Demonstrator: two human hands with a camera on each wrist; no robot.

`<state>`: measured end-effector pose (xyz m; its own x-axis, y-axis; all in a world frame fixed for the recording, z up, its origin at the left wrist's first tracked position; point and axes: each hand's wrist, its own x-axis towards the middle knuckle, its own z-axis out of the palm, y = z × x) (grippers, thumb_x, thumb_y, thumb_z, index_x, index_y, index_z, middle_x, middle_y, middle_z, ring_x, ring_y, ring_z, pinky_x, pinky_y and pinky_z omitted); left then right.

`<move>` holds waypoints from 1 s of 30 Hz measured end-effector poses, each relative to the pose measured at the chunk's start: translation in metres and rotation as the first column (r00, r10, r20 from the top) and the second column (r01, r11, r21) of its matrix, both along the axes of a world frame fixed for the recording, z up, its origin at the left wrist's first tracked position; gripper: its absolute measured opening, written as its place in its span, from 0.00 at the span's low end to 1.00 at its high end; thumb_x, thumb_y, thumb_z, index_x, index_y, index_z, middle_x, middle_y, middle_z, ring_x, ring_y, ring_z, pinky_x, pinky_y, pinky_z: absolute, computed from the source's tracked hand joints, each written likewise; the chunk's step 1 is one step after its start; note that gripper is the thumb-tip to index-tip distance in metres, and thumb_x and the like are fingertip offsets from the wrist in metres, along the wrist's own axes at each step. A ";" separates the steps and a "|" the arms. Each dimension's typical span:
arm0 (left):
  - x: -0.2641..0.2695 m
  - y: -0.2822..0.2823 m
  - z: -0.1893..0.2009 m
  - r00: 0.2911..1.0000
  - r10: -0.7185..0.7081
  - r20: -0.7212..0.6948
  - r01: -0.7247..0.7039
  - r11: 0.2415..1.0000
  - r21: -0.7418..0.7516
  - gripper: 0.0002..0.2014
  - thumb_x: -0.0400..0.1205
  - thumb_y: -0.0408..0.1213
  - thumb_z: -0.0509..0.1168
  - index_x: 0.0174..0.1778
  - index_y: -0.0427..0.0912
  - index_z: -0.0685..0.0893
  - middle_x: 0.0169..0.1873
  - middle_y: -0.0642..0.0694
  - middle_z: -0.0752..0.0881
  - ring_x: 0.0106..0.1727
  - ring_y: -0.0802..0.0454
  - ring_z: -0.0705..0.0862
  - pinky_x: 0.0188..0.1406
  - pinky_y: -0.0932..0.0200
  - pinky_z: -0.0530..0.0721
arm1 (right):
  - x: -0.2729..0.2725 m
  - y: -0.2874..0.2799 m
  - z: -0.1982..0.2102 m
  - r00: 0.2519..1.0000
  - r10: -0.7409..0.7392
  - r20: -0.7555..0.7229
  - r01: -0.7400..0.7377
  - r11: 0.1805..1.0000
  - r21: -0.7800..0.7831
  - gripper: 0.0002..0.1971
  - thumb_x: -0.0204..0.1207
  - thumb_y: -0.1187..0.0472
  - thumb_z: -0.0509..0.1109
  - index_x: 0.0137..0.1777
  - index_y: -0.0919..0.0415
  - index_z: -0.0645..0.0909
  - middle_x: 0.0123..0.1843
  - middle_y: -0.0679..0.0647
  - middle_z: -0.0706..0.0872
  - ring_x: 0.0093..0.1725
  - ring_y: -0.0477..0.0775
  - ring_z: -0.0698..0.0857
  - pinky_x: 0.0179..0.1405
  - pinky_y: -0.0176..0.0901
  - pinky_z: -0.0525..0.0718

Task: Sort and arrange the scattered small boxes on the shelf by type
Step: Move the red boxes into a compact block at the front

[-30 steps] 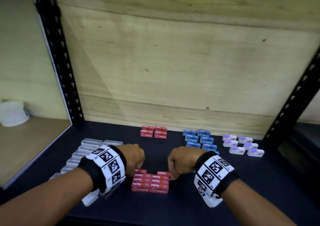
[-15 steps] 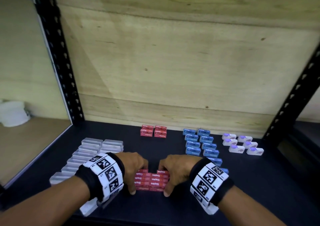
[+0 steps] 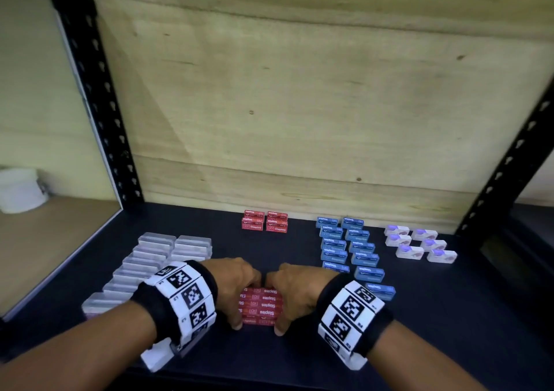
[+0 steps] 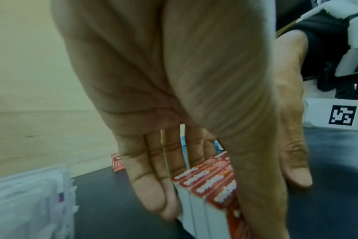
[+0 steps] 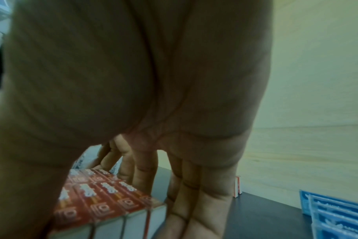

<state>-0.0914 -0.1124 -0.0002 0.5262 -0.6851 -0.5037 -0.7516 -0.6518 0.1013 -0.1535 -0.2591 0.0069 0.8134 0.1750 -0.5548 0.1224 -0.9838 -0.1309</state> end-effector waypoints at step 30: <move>0.160 -0.063 0.023 0.972 0.101 0.212 -0.126 0.986 0.106 0.18 0.76 0.36 0.74 0.62 0.43 0.85 0.58 0.45 0.86 0.56 0.44 0.85 0.44 0.58 0.79 | 0.166 -0.065 0.000 0.963 -0.062 0.263 0.121 0.969 -0.213 0.14 0.72 0.57 0.79 0.56 0.60 0.85 0.50 0.55 0.89 0.48 0.57 0.88 0.45 0.48 0.86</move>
<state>0.0685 -0.1749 0.0223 0.6974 -0.5576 -0.4502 -0.6689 -0.7320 -0.1297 0.0129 -0.3239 0.0074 0.9383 -0.0125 -0.3456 0.0305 -0.9925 0.1187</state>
